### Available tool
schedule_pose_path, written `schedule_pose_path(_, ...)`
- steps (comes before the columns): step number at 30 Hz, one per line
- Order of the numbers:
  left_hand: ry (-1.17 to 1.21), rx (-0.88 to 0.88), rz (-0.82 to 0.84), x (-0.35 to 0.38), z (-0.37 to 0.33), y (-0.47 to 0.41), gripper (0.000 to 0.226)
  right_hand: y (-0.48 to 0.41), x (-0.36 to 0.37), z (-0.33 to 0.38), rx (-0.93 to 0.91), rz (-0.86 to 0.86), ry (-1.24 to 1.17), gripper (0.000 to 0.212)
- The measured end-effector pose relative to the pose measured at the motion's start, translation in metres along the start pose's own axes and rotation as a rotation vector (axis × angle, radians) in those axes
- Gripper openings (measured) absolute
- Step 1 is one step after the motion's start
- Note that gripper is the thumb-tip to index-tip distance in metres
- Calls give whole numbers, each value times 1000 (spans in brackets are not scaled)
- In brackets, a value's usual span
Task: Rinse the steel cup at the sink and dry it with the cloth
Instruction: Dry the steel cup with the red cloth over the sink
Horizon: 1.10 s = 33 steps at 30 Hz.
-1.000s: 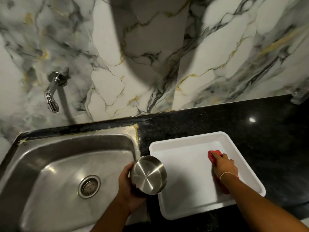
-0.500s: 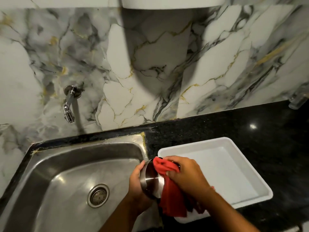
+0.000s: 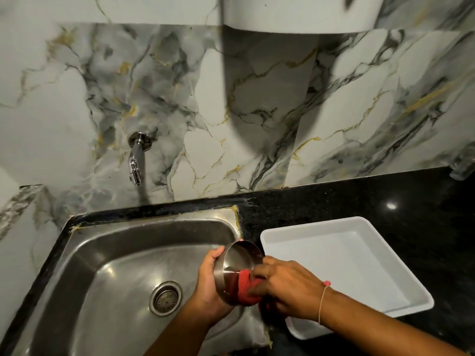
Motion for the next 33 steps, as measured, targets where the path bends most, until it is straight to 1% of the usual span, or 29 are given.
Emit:
schedule_pose_path(2,-32,5,-28,-3,-4,-1,67,-1,-9,5,27,-127,86,47)
schedule_pose_path(4,-49,26,-50,-3,-9,-2,63,-9,-20,17,40,-265,107,42)
schedule_pose_path(5,-43,36,-57,-3,-10,-2,61,-16,-21,23,38,-301,141,43)
schedule_pose_path(7,-38,62,-49,-2,-13,-2,56,-29,-21,30,46,-296,215,50)
schedule_pose_path(10,-32,92,-6,1,-16,2,53,-33,-35,18,137,-311,292,47)
schedule_pose_path(11,-42,101,3,3,-18,4,54,-33,-37,12,182,-304,314,48)
schedule_pose_path(13,-65,117,4,3,-22,5,55,-35,-29,3,260,-203,266,51)
schedule_pose_path(16,-107,144,-19,6,-29,5,52,-37,-8,-10,393,16,107,38)
schedule_pose_path(17,-123,151,-28,7,-29,6,53,-36,-5,-15,437,71,43,31)
schedule_pose_path(19,-126,144,-36,10,-25,8,61,-30,-1,-24,492,125,-174,17)
schedule_pose_path(21,-109,134,-38,14,-19,9,62,-26,9,-27,488,160,-467,14)
schedule_pose_path(22,-100,139,-43,13,-17,9,61,-24,17,-24,489,210,-655,18)
schedule_pose_path(23,-92,148,-47,12,-15,8,59,-21,25,-18,504,263,-880,26)
schedule_pose_path(25,-93,174,-58,10,-15,6,56,-19,32,-9,547,300,-1292,39)
schedule_pose_path(28,-116,222,-75,11,-20,2,54,-20,37,-8,574,294,-1697,42)
schedule_pose_path(30,-138,249,-112,11,-26,-1,50,-14,36,-11,564,271,-1917,43)
schedule_pose_path(31,-144,243,-124,11,-28,-2,47,-9,34,-16,570,219,-1986,44)
schedule_pose_path(32,-149,231,-129,10,-30,-3,45,-5,32,-26,579,116,-1999,44)
schedule_pose_path(33,-159,216,-136,8,-31,-3,46,0,26,-38,586,-35,-1956,45)
Point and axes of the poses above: each hand's wrist, its own y-axis away from the middle knuckle, its own x-axis out of the palm, z = x × y, the point moved 10 cm from there along -y, towards the middle knuckle, and after that the axes turned 6 degrees about x, right-handed, at the moved point
